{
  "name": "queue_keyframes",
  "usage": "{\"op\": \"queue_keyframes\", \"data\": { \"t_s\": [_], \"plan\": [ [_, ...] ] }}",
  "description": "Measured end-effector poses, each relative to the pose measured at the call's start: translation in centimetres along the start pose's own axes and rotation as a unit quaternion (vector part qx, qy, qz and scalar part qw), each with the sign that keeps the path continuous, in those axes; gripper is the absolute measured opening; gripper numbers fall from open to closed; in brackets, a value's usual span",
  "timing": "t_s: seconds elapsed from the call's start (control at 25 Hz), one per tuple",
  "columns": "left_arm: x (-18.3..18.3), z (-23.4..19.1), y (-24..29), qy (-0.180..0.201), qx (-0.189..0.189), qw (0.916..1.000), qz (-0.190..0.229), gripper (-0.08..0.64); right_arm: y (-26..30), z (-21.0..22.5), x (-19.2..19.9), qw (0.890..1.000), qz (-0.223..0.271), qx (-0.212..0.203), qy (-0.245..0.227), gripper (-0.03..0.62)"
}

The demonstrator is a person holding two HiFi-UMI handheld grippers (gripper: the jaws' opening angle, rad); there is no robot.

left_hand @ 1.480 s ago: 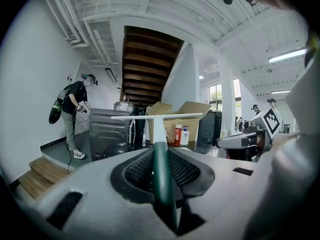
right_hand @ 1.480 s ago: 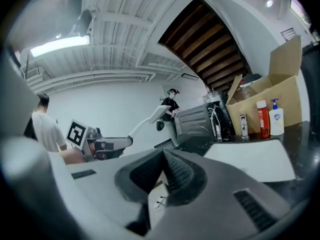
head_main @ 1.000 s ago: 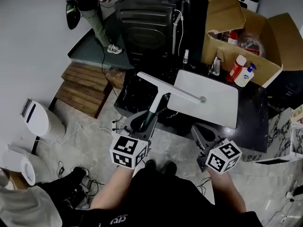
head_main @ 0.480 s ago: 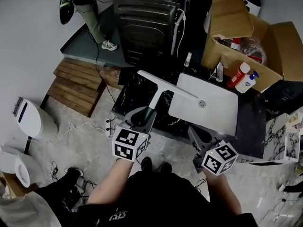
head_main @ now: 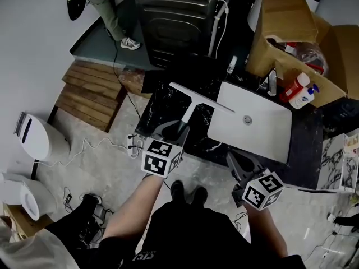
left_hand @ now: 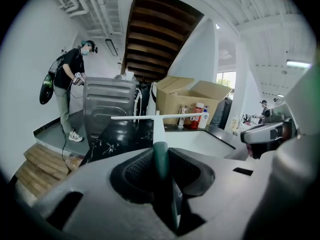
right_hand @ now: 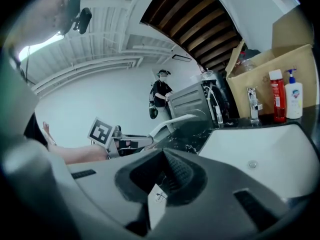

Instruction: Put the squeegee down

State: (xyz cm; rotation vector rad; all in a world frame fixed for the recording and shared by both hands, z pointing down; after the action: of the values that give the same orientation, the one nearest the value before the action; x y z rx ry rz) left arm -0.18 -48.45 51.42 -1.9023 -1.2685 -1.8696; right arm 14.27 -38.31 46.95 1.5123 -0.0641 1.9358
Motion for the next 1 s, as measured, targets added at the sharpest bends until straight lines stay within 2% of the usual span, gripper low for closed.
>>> {"op": "queue_keyframes", "data": {
  "t_s": [0.2, 0.52, 1.0],
  "plan": [
    [2.6, -1.7, 2.8, 0.003, 0.000, 0.9989, -0.046, 0.104, 0.6, 0.5, 0.6, 1.000, -0.010, 0.009, 0.008, 0.006],
    [4.7, -2.8, 6.2, 0.022, 0.005, 0.9957, -0.090, 0.104, 0.0, 1.3, 2.4, 0.999, -0.025, 0.029, 0.024, 0.006],
    [5.9, -4.2, 9.7, 0.046, 0.003, 0.9907, -0.128, 0.104, -1.1, 1.5, 4.0, 0.998, -0.034, 0.041, 0.032, 0.006]
  ]
}}
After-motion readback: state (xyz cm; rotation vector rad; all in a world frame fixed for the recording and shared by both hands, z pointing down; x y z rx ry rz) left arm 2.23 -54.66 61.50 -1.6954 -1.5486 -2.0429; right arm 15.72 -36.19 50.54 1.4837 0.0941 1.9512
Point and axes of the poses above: the fingertips, and each gripper's own axes: y forward along the fingers, z to its right, x out of its underside, the point moved 1 cm from there along -y, backward along the fingers, and after that the axes turned 4 degrees about x, right-handed, at the moved point
